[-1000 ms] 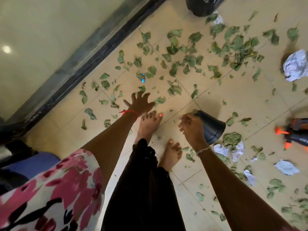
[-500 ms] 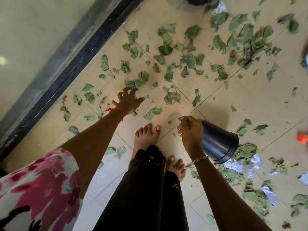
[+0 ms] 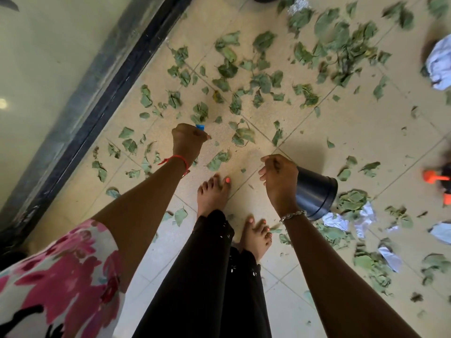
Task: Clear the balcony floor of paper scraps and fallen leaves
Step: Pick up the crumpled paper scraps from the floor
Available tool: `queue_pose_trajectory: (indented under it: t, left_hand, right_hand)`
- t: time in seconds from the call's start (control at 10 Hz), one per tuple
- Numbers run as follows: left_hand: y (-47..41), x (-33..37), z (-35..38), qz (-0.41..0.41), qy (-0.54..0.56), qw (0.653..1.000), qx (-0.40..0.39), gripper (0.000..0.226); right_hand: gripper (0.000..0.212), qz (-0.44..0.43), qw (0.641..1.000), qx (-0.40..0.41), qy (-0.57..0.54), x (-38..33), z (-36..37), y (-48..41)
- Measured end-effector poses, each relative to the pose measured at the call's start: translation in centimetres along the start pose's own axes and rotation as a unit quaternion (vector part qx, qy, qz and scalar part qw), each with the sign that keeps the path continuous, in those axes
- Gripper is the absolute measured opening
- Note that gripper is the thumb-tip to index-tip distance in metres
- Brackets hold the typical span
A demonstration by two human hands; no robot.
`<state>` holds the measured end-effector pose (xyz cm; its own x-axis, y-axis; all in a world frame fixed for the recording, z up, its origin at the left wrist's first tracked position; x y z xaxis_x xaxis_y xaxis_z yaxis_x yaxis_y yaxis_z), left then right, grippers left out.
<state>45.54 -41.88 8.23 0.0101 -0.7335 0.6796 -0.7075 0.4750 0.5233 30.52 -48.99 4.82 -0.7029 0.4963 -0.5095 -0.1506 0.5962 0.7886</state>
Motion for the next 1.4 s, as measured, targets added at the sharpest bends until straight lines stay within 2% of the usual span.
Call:
queue_pose_trajectory:
  t: [0.1, 0.2, 0.3, 0.4, 0.5, 0.6, 0.8, 0.9, 1.0, 1.1, 1.2, 1.3, 1.4]
  left_hand:
    - [2.0, 2.6, 0.2, -0.015, 0.026, 0.999, -0.031, 0.024]
    - [-1.0, 0.1, 0.9, -0.011, 0.039, 0.998, -0.038, 0.014]
    - [0.2, 1.7, 2.6, 0.032, -0.024, 0.989, -0.140, 0.027]
    - [2.6, 5.1, 5.0, 0.082, -0.065, 0.958, -0.268, 0.026]
    - [5.0, 8.0, 7.7, 0.109, -0.101, 0.931, -0.335, 0.016]
    - [7.6, 10.0, 10.3, 0.138, -0.128, 0.909, -0.372, 0.007]
    - [12.5, 10.1, 18.0, 0.184, -0.223, 0.857, -0.426, 0.012]
    - [14.8, 8.3, 21.8, 0.205, -0.293, 0.818, -0.451, 0.032]
    - [17.0, 6.9, 25.6, 0.227, -0.349, 0.760, -0.499, 0.040]
    - [17.9, 5.3, 28.4, 0.242, -0.405, 0.710, -0.523, 0.046]
    - [17.2, 2.6, 30.5, 0.236, -0.460, 0.671, -0.532, 0.051]
    - [16.6, 0.9, 32.0, 0.243, -0.480, 0.661, -0.523, 0.050]
    - [15.8, 0.3, 33.0, 0.252, -0.502, 0.641, -0.523, 0.055]
  right_hand:
    - [0.019, 0.000, 1.000, 0.014, -0.008, -0.5, -1.2, 1.6]
    - [0.022, 0.026, 0.999, 0.027, -0.027, -1.2, -2.8, 3.0]
    - [0.027, 0.044, 0.995, 0.071, -0.057, -1.3, -5.0, 4.2]
    - [0.025, 0.040, 0.983, 0.165, -0.065, -0.9, -8.1, 5.5]
    - [0.022, 0.064, 0.963, 0.242, -0.099, 0.1, -11.5, 7.2]
    - [0.020, 0.114, 0.944, 0.283, -0.125, 2.6, -13.8, 8.3]
    - [0.013, 0.153, 0.923, 0.317, -0.153, 10.3, -18.4, 8.5]
    - [0.016, 0.165, 0.924, 0.318, -0.132, 14.8, -20.6, 7.8]
    - [0.018, 0.160, 0.946, 0.273, -0.069, 19.2, -22.4, 6.2]
    - [0.021, 0.117, 0.974, 0.190, 0.048, 22.0, -23.0, 4.1]
    - [0.029, 0.115, 0.984, 0.115, 0.070, 23.3, -23.2, 1.4]
    - [0.037, 0.141, 0.983, 0.072, 0.094, 24.1, -22.7, -1.4]
    - [0.044, 0.130, 0.982, 0.061, 0.118, 24.5, -22.3, -2.8]
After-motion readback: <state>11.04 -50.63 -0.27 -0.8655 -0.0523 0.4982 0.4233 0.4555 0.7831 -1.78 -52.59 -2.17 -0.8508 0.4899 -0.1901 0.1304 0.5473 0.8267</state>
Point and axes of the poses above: each hand's wrist, its own y-axis away from the middle knuckle, its own z-axis out of the palm, x = y × z, the point moved 2 cm from there along -y, towards the middle knuckle, and after that the axes turned 12 degrees about z, right-handed, at the moved point
